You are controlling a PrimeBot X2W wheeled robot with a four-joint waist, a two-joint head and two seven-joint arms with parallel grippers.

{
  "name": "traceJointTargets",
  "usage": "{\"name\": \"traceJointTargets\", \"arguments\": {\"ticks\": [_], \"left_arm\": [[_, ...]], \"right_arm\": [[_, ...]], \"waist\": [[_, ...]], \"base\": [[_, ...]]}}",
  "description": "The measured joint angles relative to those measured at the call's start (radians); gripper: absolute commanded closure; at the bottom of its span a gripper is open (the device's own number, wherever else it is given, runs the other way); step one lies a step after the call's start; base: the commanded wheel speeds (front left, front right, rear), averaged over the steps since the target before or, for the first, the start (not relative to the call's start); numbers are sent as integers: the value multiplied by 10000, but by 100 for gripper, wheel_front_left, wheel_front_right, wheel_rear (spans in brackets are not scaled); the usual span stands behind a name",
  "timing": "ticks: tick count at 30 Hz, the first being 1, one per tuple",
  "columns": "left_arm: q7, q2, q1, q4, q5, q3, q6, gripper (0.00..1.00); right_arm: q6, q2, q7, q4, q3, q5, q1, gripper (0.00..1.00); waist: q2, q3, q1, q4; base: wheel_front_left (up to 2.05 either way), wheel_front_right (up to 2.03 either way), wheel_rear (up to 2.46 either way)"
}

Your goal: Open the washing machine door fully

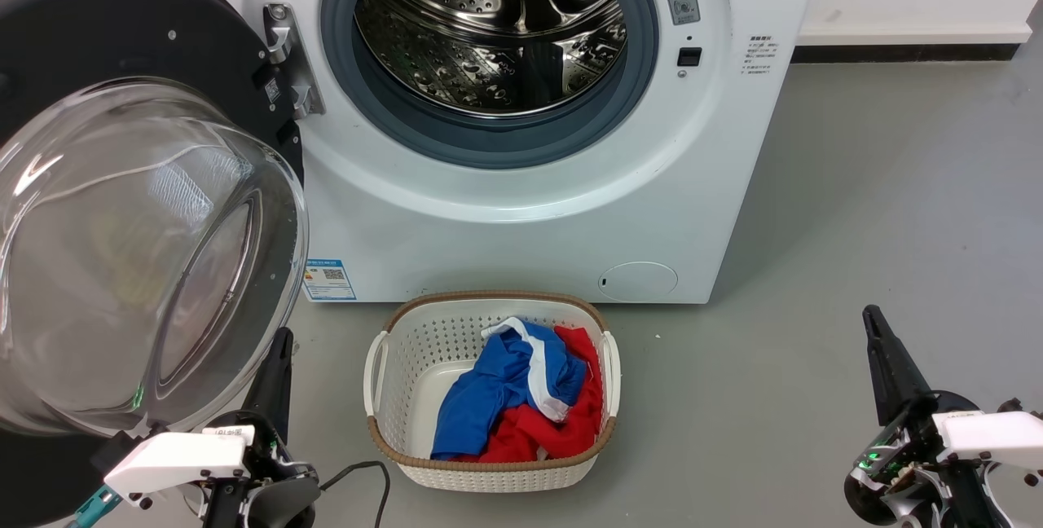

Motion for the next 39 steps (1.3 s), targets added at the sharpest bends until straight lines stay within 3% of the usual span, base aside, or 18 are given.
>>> {"name": "traceJointTargets", "arguments": {"ticks": [39], "left_arm": [[0,-2,-1,0,0,0,0,100]], "right_arm": [[0,0,0,0,0,0,0,100]], "waist": [[0,0,0,0]], "base": [[0,0,0]]}}
